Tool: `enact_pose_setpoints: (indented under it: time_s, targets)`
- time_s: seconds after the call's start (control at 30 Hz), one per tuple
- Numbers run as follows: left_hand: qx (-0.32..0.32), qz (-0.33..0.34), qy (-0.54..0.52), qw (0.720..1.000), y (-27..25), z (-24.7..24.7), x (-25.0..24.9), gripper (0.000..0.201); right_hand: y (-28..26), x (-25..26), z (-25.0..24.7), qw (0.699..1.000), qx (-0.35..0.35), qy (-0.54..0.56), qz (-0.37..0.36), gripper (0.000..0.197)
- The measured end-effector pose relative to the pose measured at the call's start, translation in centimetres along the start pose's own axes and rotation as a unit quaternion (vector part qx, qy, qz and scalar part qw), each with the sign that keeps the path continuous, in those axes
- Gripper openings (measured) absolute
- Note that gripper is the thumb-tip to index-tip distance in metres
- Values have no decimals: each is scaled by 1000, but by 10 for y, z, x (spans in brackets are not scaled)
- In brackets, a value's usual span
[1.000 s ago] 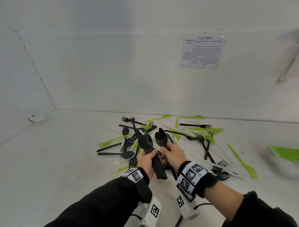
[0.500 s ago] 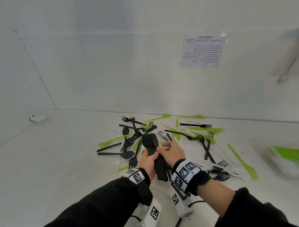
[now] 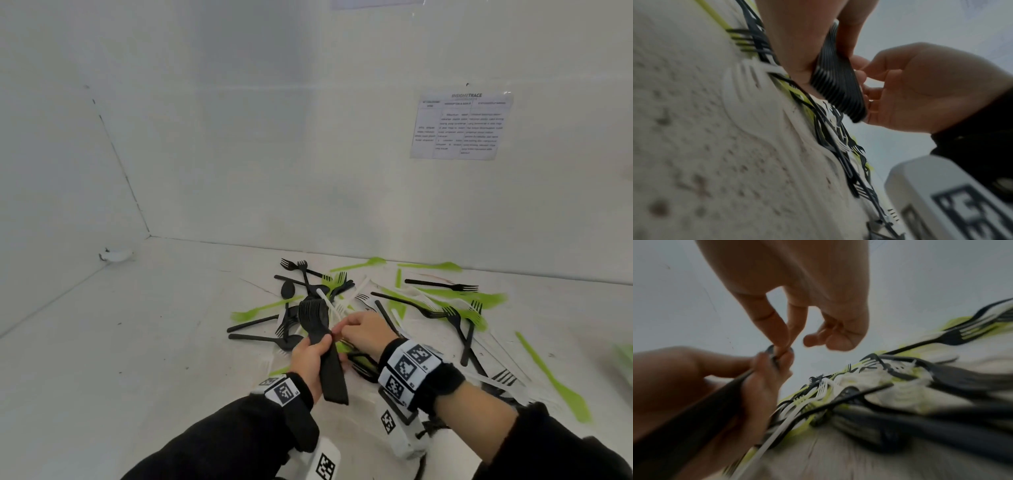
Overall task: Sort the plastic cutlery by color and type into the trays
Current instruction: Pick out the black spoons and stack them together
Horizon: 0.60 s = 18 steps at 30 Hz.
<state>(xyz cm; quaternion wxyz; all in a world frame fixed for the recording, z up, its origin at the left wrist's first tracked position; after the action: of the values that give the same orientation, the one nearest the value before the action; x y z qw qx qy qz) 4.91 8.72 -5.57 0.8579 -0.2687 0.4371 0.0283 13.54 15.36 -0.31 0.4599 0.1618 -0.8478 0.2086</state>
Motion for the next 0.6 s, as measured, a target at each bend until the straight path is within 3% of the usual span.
enact_pose_setpoints:
  time_s: [0.1,0.23,0.4,0.6]
  targets:
    - [-15,-2,34,999,1,-13,-14,16,31,25,-8,992,23,-122,-31,25]
    - [-47,3,43,998,8,-26,-28,14,89,43,-2,963,41,-263,-41,40]
    - [-64,2,55,996,17,-37,-35,14,137,29,28,905,125,-405,-31,40]
    - [-71,-5,48,996,28,-39,-42,16,165,36,28,888,129,-434,-82,37]
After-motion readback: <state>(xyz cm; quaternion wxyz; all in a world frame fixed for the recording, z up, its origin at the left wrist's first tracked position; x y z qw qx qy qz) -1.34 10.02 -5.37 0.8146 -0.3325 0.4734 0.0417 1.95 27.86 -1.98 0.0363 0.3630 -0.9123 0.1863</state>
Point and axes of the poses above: each hand's wrist, its own y-axis towards the middle knuckle, its own z-axis out of the palm, x = y × z, the point moved 5 cm from there along y, towards the middle knuckle, and after that the axes turned 2 degrees about y, right-handed, at the moved point
